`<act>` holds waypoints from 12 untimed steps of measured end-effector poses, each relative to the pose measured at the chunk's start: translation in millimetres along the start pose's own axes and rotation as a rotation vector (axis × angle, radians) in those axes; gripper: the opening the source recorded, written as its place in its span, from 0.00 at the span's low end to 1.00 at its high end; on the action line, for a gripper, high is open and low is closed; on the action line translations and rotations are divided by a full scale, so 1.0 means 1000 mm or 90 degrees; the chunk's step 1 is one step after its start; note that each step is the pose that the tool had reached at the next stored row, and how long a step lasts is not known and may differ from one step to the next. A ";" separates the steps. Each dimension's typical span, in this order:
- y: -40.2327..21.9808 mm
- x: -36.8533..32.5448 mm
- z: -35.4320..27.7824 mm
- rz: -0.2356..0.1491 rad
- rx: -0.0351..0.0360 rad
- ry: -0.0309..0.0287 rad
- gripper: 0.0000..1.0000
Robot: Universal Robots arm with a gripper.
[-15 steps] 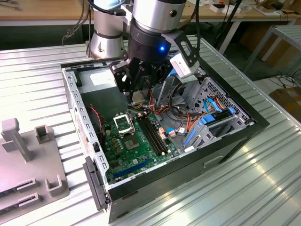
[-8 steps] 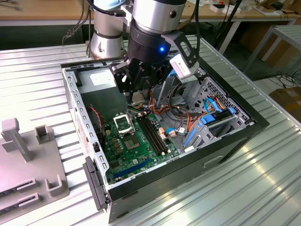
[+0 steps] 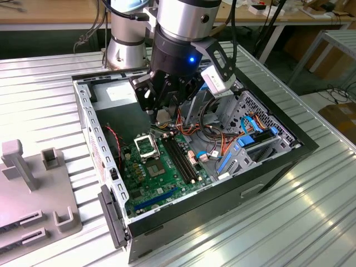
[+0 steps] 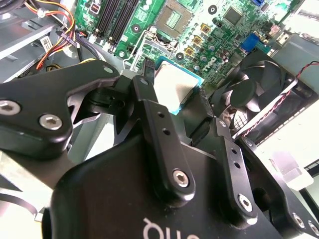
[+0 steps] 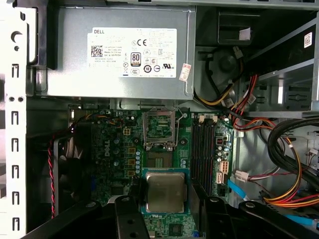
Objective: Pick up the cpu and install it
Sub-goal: 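Place the cpu into insertion slot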
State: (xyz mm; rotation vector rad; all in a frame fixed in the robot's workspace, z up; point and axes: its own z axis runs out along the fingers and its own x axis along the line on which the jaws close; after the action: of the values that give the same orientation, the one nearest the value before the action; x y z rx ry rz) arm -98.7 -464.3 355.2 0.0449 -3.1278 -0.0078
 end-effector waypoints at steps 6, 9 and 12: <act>0.0000 0.0000 0.0000 0.000 0.0000 0.0000 0.48; 0.0000 0.0000 0.0001 0.000 0.0000 0.0000 0.48; 0.0000 0.0002 0.0036 0.000 0.0003 0.0000 0.48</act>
State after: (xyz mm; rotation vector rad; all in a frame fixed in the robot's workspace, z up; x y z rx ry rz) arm -98.9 -464.3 351.7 0.0451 -3.1279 -0.0070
